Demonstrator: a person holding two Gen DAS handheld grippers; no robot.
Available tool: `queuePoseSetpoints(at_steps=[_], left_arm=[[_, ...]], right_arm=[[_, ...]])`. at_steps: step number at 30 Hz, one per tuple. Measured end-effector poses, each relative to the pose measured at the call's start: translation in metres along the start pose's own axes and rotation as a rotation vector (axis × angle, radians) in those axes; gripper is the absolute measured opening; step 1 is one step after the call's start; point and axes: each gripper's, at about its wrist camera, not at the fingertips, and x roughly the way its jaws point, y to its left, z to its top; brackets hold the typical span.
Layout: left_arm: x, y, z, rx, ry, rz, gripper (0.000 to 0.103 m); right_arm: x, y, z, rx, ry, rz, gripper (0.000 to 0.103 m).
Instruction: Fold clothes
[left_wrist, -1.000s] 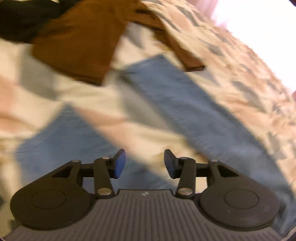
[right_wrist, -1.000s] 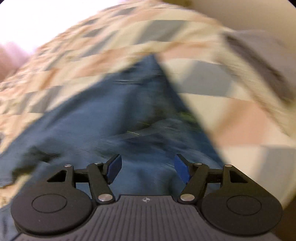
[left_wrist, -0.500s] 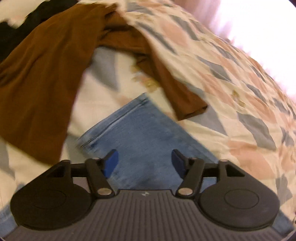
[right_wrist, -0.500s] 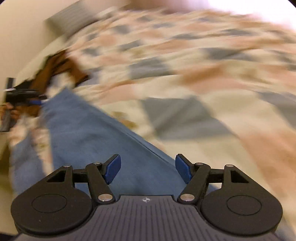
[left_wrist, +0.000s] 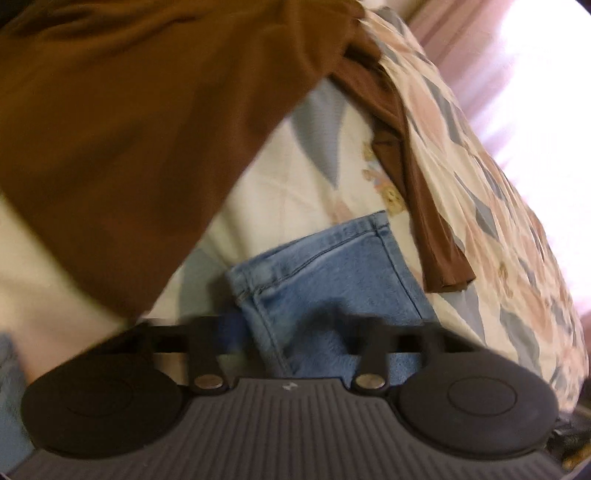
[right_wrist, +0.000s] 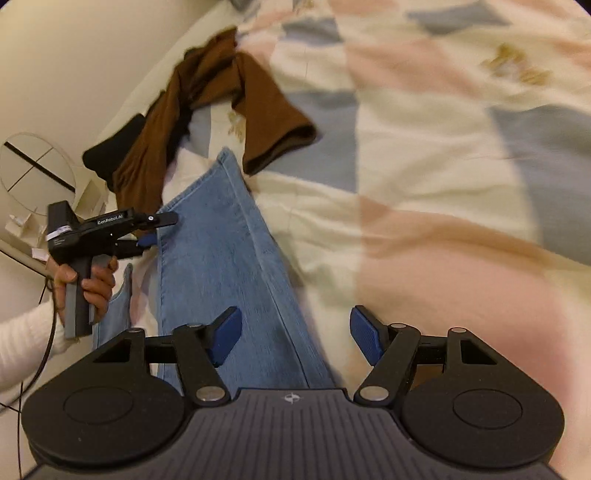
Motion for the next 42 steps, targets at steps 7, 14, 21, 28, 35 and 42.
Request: queuePoseSetpoints(at_steps=[7, 14, 21, 28, 35, 42], left_arm=[[-0.006, -0.024, 0.023, 0.181, -0.117, -0.107, 0.01], [0.027, -0.042, 0.029, 0.374, -0.096, 0.059, 0.043], [-0.047, -0.033, 0.054, 0.378, -0.205, 0.067, 0.043], [-0.13, -0.044, 0.027, 0.404, -0.035, 0.05, 0.043], [-0.222, -0.09, -0.11, 0.667, 0.266, -0.064, 0.043], [-0.309, -0.123, -0.225, 1.016, 0.32, 0.001, 0.056]], right_arm=[[-0.003, 0.033, 0.014, -0.217, -0.008, -0.076, 0.002], [-0.004, 0.036, 0.026, -0.196, -0.101, -0.348, 0.05], [-0.134, 0.058, -0.039, 0.16, -0.465, -0.427, 0.072], [-0.235, 0.146, -0.248, 0.634, -0.616, -0.528, 0.075], [-0.228, 0.29, -0.407, 0.985, -0.655, -0.711, 0.074], [-0.208, 0.378, -0.423, 0.896, -0.542, -0.911, 0.076]])
